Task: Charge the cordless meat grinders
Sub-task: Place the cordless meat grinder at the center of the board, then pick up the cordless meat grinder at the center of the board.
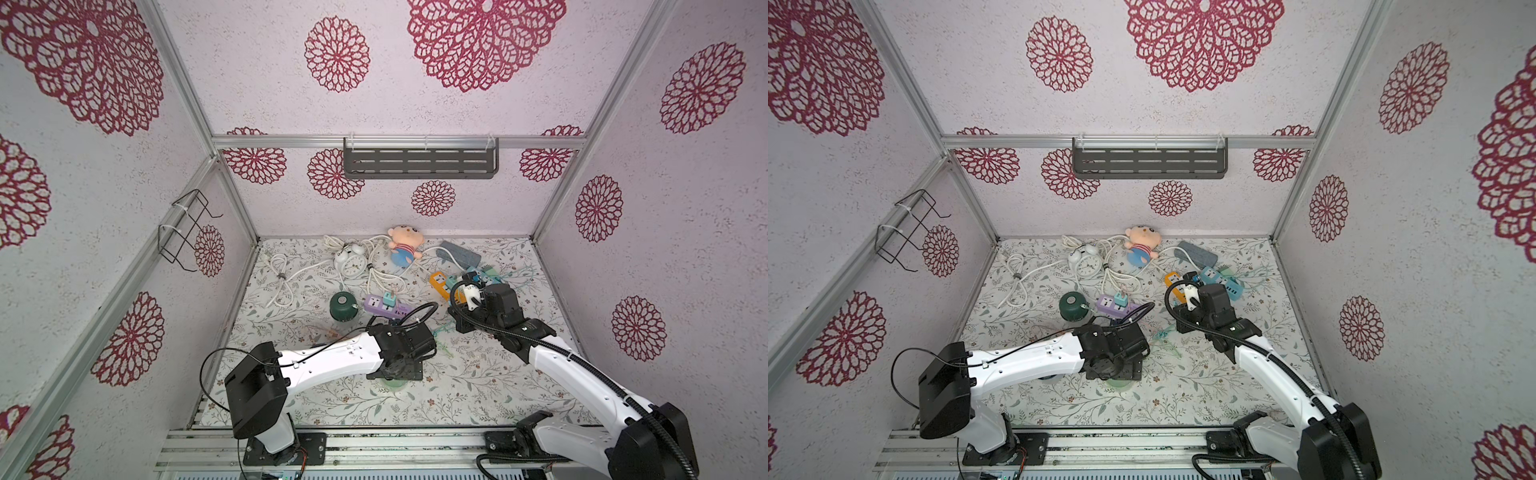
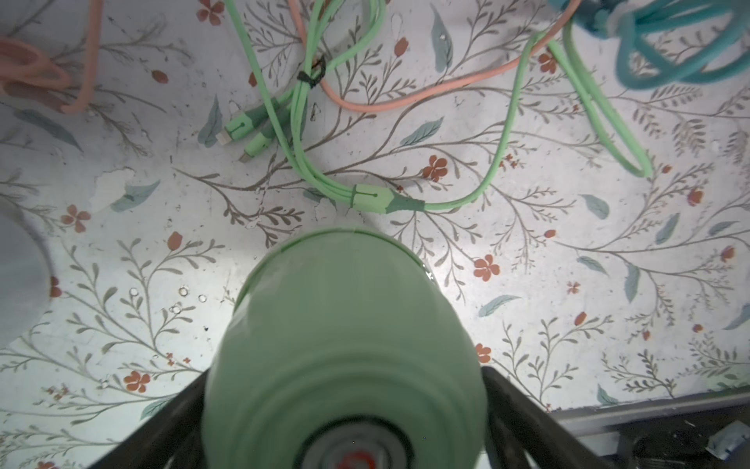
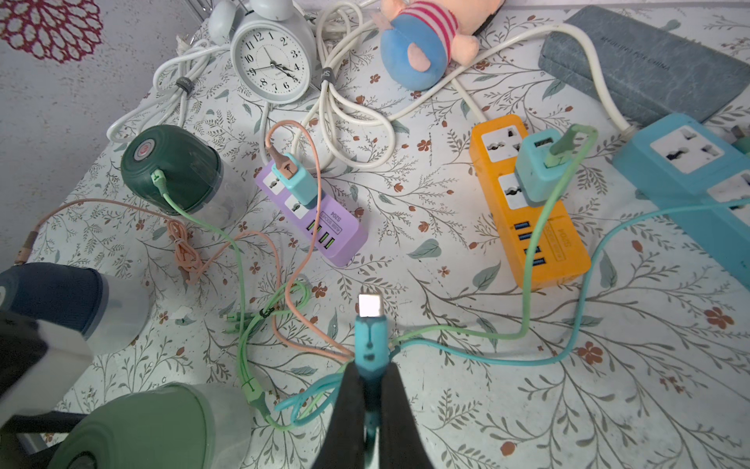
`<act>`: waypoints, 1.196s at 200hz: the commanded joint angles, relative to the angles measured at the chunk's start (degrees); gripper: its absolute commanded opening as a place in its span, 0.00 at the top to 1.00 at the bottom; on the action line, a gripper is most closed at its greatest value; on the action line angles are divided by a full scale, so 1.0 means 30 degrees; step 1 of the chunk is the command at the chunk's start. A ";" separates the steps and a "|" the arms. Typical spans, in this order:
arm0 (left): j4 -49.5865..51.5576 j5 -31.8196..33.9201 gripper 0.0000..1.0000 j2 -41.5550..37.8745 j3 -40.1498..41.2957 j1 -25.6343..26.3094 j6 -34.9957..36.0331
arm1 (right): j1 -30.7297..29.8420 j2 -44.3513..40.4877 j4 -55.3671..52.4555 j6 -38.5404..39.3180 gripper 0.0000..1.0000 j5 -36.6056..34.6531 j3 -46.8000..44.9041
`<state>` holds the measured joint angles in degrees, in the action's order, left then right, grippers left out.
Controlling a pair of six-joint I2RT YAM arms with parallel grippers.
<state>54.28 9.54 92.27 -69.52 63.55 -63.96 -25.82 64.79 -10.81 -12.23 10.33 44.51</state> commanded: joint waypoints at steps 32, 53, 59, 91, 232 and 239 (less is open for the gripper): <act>0.0733 0.1365 0.02 -0.4033 0.0816 0.1941 0.2499 | -0.0130 -0.0217 0.0505 -0.0432 1.00 0.1378 -0.0017; -0.3163 0.3008 0.02 -0.6007 0.4097 0.3914 0.4367 | -0.0324 -0.0101 0.0386 -0.0492 1.00 0.1413 -0.0299; -0.4653 0.3101 0.02 -0.6574 0.5294 0.4284 0.4647 | -0.0413 -0.0017 0.0259 -0.0519 1.00 0.1395 -0.0321; -0.9021 0.5152 0.02 -0.8795 1.0561 0.5630 0.4469 | -0.1012 -0.0214 -0.0056 -0.0801 1.00 0.1013 -0.0541; -2.8138 0.8685 0.03 -0.6887 1.8895 0.4794 1.2892 | -0.4555 0.7533 0.5942 -0.2600 1.00 0.4761 0.0265; -2.8484 0.8616 0.03 -0.6632 1.8954 0.4624 1.3035 | -0.4679 0.7799 0.6204 -0.2750 1.00 0.4761 0.0287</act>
<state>-21.32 36.88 70.59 -12.75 79.46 -29.32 -38.44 86.21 2.39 -18.15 23.14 43.29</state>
